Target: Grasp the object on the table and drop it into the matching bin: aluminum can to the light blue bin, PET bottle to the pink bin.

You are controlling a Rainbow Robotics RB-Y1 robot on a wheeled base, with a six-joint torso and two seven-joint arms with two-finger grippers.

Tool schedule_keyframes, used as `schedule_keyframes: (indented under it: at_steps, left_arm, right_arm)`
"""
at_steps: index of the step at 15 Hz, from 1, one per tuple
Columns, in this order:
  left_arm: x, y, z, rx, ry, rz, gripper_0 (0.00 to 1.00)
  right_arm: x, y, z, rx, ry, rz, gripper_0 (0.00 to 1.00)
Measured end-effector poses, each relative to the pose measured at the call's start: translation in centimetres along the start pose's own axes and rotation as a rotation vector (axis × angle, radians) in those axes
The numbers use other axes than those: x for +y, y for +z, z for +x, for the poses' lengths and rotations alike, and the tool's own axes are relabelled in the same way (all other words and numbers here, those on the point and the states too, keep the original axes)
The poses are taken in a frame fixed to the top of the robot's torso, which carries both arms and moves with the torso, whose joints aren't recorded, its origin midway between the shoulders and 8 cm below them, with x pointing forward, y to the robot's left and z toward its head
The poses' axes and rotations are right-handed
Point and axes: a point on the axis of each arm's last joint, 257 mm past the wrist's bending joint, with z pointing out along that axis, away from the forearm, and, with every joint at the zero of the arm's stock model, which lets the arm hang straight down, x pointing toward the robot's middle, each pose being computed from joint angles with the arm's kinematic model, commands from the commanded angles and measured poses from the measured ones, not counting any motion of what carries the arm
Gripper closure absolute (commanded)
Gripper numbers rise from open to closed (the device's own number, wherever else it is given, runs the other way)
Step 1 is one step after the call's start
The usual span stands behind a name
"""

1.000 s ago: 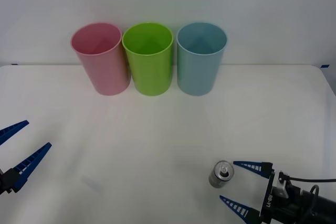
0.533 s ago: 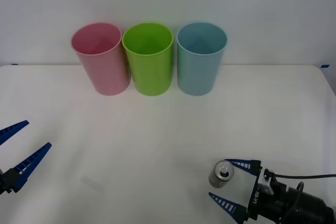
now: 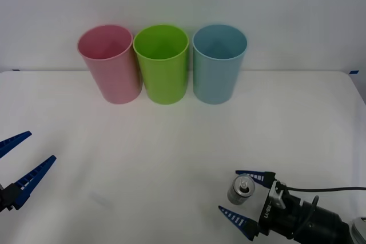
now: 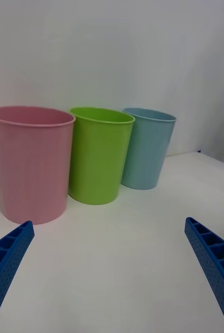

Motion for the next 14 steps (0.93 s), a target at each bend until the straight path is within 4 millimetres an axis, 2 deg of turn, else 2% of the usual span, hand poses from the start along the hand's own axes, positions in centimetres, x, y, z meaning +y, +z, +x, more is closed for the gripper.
schedule_keyframes:
  at_steps: [2, 3, 4, 14]
  left_arm:
    - [0.00, 0.00, 0.00, 0.000, 0.000, 0.000, 0.00]
    - [0.00, 0.00, 0.00, 0.000, 0.000, 0.000, 0.00]
    - [0.00, 0.00, 0.00, 0.000, 0.000, 0.000, 0.00]
    - [0.00, 0.00, 0.00, 0.000, 0.000, 0.000, 0.00]
  right_arm:
    - [0.01, 0.11, 0.02, 0.000, -0.006, 0.001, 0.00]
    - [-0.01, 0.13, 0.00, 0.000, -0.009, 0.001, 0.66]
    - [-0.05, 0.15, -0.01, 0.000, -0.013, 0.002, 1.00]
    - [-0.24, 0.28, -0.37, -0.010, -0.023, 0.006, 1.00]
